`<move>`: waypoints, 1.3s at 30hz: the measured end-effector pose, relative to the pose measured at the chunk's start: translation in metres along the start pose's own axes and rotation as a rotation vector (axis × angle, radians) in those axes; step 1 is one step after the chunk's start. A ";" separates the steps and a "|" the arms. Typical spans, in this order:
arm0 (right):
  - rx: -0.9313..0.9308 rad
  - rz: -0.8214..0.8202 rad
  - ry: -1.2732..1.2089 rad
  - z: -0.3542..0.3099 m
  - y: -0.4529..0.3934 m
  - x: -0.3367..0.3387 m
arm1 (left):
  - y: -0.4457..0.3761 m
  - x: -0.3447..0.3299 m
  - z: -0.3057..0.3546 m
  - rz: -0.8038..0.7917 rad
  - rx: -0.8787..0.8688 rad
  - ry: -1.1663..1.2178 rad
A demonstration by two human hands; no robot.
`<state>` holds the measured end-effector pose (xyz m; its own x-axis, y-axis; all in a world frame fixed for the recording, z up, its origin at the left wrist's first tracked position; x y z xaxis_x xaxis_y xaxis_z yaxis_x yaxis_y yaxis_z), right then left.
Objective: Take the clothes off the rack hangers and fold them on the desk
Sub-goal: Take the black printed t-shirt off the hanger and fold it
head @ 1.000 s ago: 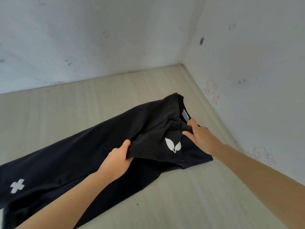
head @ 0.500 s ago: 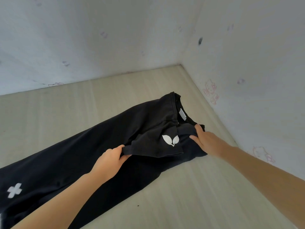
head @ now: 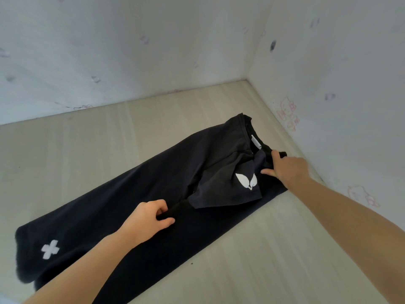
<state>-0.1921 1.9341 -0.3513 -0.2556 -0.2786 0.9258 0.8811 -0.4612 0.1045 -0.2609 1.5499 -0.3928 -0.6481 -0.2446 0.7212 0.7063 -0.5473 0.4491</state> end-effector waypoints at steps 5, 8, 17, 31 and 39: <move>-0.197 0.094 0.043 0.005 0.007 0.022 | 0.008 -0.019 0.028 0.119 0.024 0.122; -0.208 0.123 -0.078 -0.022 0.034 0.054 | 0.017 -0.017 0.041 0.196 -0.027 0.111; -0.002 -0.107 -0.427 -0.132 0.135 0.067 | 0.048 0.025 -0.003 0.197 -0.194 -0.481; 0.191 -0.375 -0.294 -0.255 0.264 0.039 | 0.105 0.033 -0.091 -0.030 -0.332 -0.805; 0.043 -0.386 -0.149 -0.199 0.325 0.026 | 0.171 -0.005 -0.086 -0.268 -0.693 -0.690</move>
<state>0.0080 1.6092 -0.3660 -0.5132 0.0345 0.8576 0.7484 -0.4711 0.4668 -0.1611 1.3887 -0.3647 -0.2996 0.3502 0.8875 0.0987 -0.9138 0.3940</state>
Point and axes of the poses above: each hand's wrist, its own y-axis away from the middle knuckle, its own x-axis out of the back of the hand, z = x × y, the point moved 10 cm from there along -y, towards the middle knuckle, and after that the axes turned 6 degrees about z, right-handed, at the moved point
